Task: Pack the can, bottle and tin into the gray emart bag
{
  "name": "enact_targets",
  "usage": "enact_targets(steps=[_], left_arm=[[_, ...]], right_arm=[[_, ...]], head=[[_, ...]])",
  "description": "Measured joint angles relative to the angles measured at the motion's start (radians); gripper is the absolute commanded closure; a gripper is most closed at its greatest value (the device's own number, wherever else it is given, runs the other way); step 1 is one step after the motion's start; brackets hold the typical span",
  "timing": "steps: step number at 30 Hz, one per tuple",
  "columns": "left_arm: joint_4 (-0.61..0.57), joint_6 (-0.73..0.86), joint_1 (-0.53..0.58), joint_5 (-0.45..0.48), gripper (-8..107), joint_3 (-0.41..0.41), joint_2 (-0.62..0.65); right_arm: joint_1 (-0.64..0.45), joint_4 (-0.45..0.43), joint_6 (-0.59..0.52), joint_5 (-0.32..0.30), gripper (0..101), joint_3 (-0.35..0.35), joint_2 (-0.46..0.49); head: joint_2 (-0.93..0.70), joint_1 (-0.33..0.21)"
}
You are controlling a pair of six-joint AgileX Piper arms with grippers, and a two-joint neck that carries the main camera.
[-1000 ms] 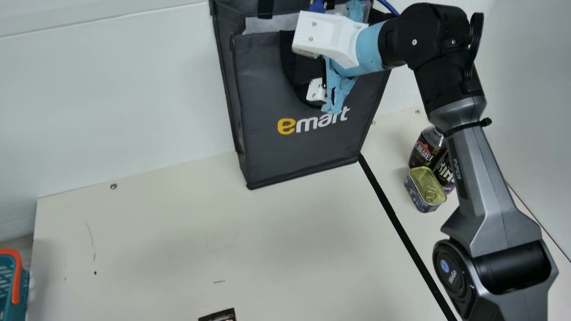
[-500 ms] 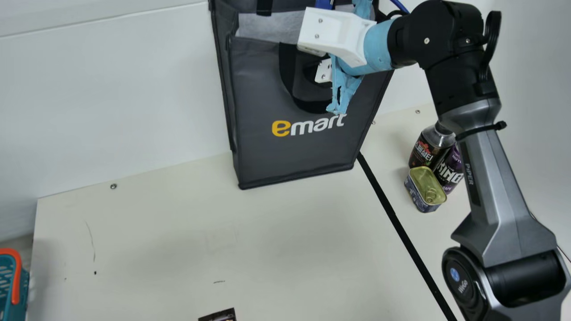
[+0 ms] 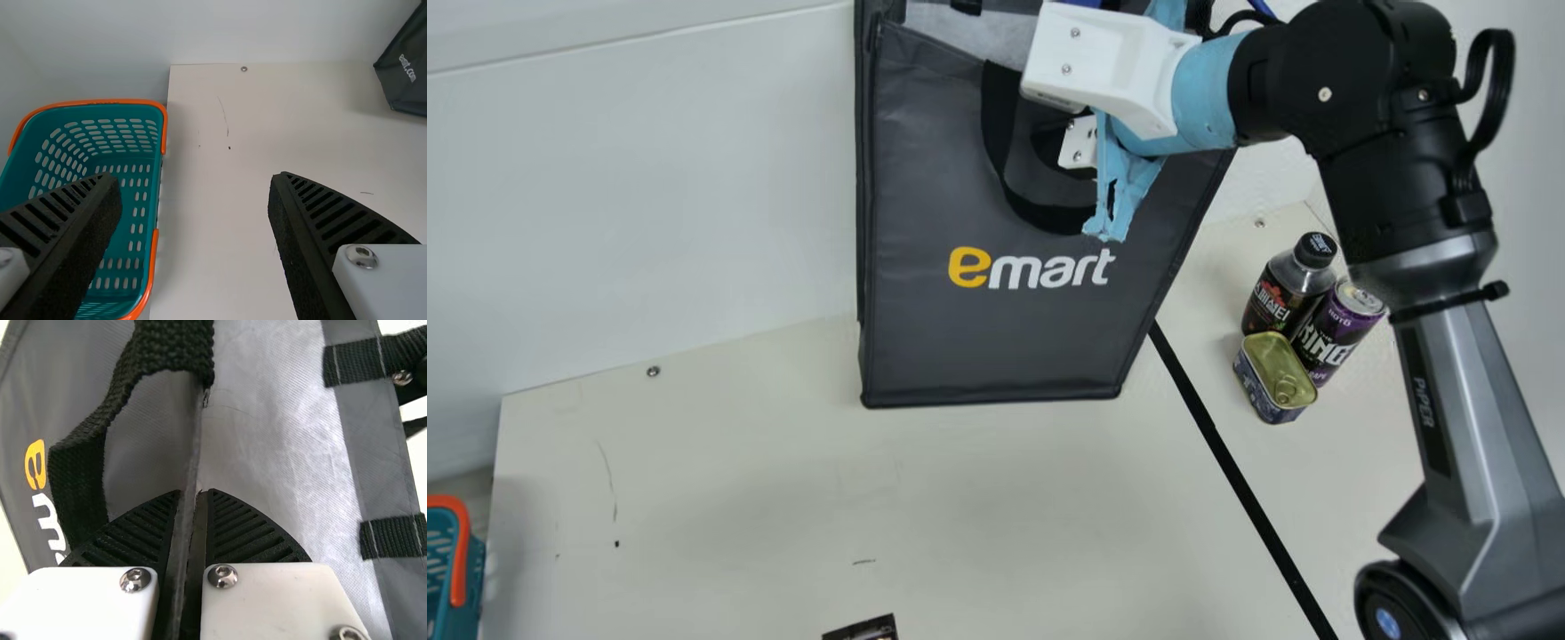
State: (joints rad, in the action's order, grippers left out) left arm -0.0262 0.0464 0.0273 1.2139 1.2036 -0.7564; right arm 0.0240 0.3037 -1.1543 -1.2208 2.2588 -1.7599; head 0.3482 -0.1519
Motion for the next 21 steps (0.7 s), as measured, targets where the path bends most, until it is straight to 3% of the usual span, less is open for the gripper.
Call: enact_targets(steps=[21], left_arm=[[0.0, 0.0, 0.0, 0.0, 9, 0.0, 0.0]], right_arm=[[0.114, -0.112, 0.096, 0.05, 101, -0.265, 0.269]], head=[[0.0, 0.0]])
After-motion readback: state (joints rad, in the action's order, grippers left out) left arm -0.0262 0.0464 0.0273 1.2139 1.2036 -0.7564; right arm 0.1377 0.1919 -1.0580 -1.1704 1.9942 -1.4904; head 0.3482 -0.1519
